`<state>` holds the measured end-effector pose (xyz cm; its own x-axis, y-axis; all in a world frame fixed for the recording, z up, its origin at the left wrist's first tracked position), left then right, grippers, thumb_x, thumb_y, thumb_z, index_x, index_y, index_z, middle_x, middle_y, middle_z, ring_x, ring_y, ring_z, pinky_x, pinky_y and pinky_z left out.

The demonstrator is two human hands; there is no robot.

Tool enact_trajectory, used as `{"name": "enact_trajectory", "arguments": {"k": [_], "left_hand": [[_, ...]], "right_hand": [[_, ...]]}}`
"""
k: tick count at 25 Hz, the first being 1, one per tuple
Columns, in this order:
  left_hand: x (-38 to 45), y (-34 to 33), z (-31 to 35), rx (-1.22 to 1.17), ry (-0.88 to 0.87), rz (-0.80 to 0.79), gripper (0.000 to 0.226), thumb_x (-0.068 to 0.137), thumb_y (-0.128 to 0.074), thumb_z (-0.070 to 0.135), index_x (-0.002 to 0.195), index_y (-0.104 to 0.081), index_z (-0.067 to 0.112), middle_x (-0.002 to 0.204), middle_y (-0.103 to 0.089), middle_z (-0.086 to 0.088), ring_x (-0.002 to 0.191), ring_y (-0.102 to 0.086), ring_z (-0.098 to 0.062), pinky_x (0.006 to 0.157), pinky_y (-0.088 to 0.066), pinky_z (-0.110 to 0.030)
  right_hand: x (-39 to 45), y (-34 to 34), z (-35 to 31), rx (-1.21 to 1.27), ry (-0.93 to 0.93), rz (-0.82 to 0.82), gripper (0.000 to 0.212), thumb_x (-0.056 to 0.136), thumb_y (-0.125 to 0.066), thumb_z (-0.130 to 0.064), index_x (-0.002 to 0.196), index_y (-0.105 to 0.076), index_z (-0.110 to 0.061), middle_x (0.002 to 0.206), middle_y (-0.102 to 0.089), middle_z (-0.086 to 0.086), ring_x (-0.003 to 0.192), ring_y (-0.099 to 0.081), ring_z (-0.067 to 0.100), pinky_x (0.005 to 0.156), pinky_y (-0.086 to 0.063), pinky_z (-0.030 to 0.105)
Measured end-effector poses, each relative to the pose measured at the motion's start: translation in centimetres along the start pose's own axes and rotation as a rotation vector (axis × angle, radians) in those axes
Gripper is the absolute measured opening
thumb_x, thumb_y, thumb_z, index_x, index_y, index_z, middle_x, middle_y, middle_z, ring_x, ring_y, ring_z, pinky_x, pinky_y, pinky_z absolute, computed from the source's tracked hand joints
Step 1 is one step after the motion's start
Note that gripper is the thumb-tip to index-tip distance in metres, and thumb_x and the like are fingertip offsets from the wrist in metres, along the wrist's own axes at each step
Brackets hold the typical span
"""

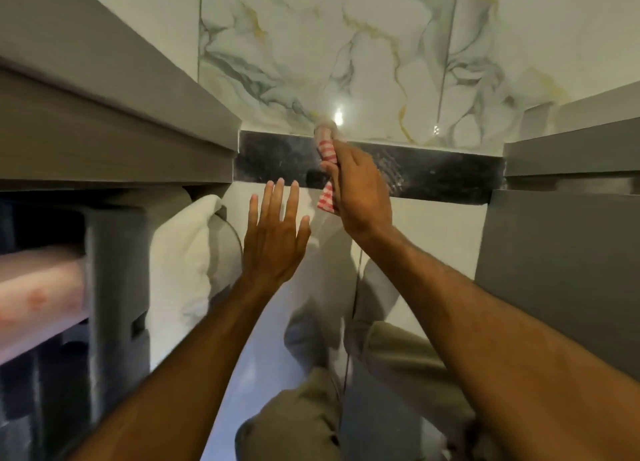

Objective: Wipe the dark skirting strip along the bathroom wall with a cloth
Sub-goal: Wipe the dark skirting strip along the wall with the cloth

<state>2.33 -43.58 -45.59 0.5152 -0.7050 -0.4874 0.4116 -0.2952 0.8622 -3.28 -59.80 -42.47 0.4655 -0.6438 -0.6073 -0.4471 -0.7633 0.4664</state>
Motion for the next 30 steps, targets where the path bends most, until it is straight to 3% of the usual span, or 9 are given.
{"name": "enact_trajectory", "arguments": {"k": [2,4,7,10,15,18,22,26,30], "left_hand": [[2.0,-4.9,-1.8,-0.050,0.022,0.031,0.073,0.113,-0.026,0.055,0.173,-0.022,0.015,0.182,-0.016,-0.017,0.169,-0.015,-0.039,0.139,-0.008,-0.058],[3.6,-9.8,-3.5,-0.042,0.029,0.044,0.074,0.112,-0.027,0.054,0.173,-0.023,0.012,0.182,-0.016,-0.019,0.169,-0.015,-0.040,0.139,-0.014,-0.061],[5.2,-15.5,-5.5,0.027,0.034,0.017,0.074,0.114,-0.021,0.054,0.175,-0.011,0.013,0.183,-0.002,-0.017,0.171,-0.002,-0.035,0.141,-0.004,-0.055],[5.7,-18.1,-6.5,0.083,-0.046,-0.004,0.072,0.115,-0.017,0.054,0.174,-0.003,0.015,0.182,0.007,-0.017,0.169,0.008,-0.036,0.140,0.001,-0.055],[4.8,-17.9,-7.3,0.203,-0.095,0.235,0.063,0.116,-0.036,0.045,0.164,-0.042,0.004,0.172,-0.036,-0.027,0.161,-0.033,-0.045,0.123,-0.044,-0.068],[5.5,-18.1,-7.7,0.075,0.019,0.307,0.067,0.111,-0.039,0.043,0.165,-0.040,0.003,0.174,-0.035,-0.024,0.162,-0.034,-0.042,0.128,-0.037,-0.069],[5.3,-18.5,-8.2,0.031,0.022,0.302,0.072,0.111,-0.037,0.049,0.168,-0.032,0.004,0.177,-0.027,-0.022,0.166,-0.025,-0.040,0.130,-0.032,-0.071],[5.6,-19.7,-9.4,-0.049,0.121,0.342,0.079,0.109,-0.036,0.052,0.172,-0.022,0.006,0.182,-0.017,-0.019,0.170,-0.015,-0.036,0.139,-0.012,-0.062],[5.7,-20.8,-10.0,-0.046,0.182,0.421,0.076,0.113,-0.025,0.050,0.173,-0.015,0.004,0.183,-0.011,-0.020,0.171,-0.009,-0.034,0.140,-0.006,-0.057]], "right_hand": [[2.8,-3.3,4.0,0.034,-0.014,0.021,0.048,0.121,-0.041,-0.048,0.161,-0.052,-0.025,0.157,-0.061,0.000,0.107,-0.058,-0.001,0.069,-0.046,-0.006],[5.0,-6.5,6.9,0.098,-0.027,0.019,0.048,0.121,-0.041,-0.046,0.163,-0.050,-0.024,0.159,-0.060,0.001,0.118,-0.060,0.002,0.077,-0.049,-0.009],[6.9,-10.2,9.1,-0.057,0.117,-0.003,0.052,0.118,-0.051,-0.036,0.167,-0.047,-0.019,0.167,-0.053,0.006,0.146,-0.059,0.022,0.120,-0.056,0.032],[7.2,-13.3,10.0,-0.540,0.431,0.124,0.061,0.110,-0.070,-0.028,0.162,-0.053,-0.001,0.167,-0.055,0.022,0.155,-0.056,0.038,0.128,-0.050,0.051],[10.6,-17.3,9.9,-0.661,0.567,0.156,0.065,0.117,-0.035,-0.037,0.171,-0.035,-0.001,0.179,-0.033,0.024,0.169,-0.030,0.037,0.139,-0.033,0.056],[13.1,-18.5,9.2,-0.717,0.623,0.208,0.068,0.117,-0.034,-0.039,0.174,-0.028,-0.003,0.182,-0.025,0.023,0.172,-0.022,0.035,0.142,-0.017,0.051],[9.9,-17.2,12.4,-0.714,0.605,0.110,0.073,0.115,-0.031,-0.049,0.177,-0.017,-0.012,0.186,-0.013,0.017,0.174,-0.010,0.032,0.143,-0.016,0.055],[12.2,-15.5,11.3,-0.722,0.430,0.291,0.069,0.117,-0.016,-0.041,0.178,-0.007,-0.011,0.187,-0.005,0.018,0.176,-0.006,0.034,0.143,-0.017,0.057],[14.0,-20.8,6.8,-0.735,0.600,0.205,0.071,0.118,-0.017,-0.045,0.178,-0.009,-0.009,0.187,0.002,0.017,0.176,-0.003,0.032,0.145,-0.007,0.051]]}}
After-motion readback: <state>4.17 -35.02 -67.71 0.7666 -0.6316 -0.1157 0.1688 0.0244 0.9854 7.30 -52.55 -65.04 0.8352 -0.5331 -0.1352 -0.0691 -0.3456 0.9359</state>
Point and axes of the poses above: each hand's wrist, its own x-axis towards the middle knuckle, its own y-axis out of the back of the hand, z = x × y, the point moved 7 cm from there along x, towards the middle knuckle
